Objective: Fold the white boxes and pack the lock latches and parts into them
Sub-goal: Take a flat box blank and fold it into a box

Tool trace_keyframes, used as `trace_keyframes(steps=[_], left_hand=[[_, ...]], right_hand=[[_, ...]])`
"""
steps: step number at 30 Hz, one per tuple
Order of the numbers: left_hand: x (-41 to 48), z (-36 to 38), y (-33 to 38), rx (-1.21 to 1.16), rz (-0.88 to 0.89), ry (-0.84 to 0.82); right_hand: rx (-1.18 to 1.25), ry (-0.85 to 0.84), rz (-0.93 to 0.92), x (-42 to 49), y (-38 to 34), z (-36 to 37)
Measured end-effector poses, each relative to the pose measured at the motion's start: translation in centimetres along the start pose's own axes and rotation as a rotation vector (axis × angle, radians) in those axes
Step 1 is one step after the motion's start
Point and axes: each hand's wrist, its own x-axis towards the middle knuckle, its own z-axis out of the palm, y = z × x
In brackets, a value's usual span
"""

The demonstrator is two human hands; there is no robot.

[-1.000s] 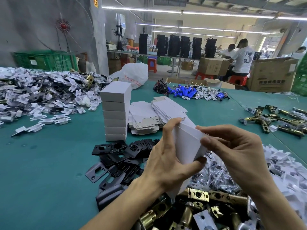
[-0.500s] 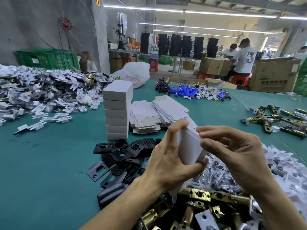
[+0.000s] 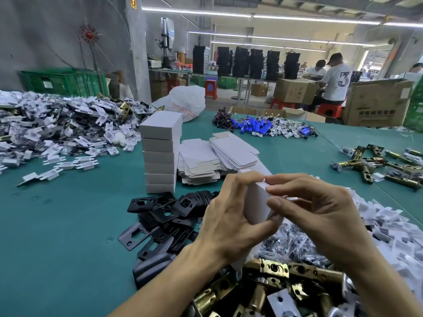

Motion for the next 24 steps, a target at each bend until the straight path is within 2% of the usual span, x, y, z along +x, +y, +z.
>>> trace_keyframes(steps=[9,16,21,24], left_hand=[[0.2,-0.2,0.0,0.094,-0.047,0.104],[0.1,-0.3,0.2,0.145,-0.042,0.085],[0.4,-0.3,-0.2,0.063,-0.044,0.089],[0.6,-0.3,-0.2,0.032,0.008,0.054]], right_hand=[[-0.082,-0.045,0.069,-0.1,0.2,1.1],[-0.069,-0.051,0.096,0.0,0.2,0.9],[-0.086,-0.078,0.081,-0.2,0.6,1.3],[-0.057,-0.016,0.095,-0.1,0.9,1.6]])
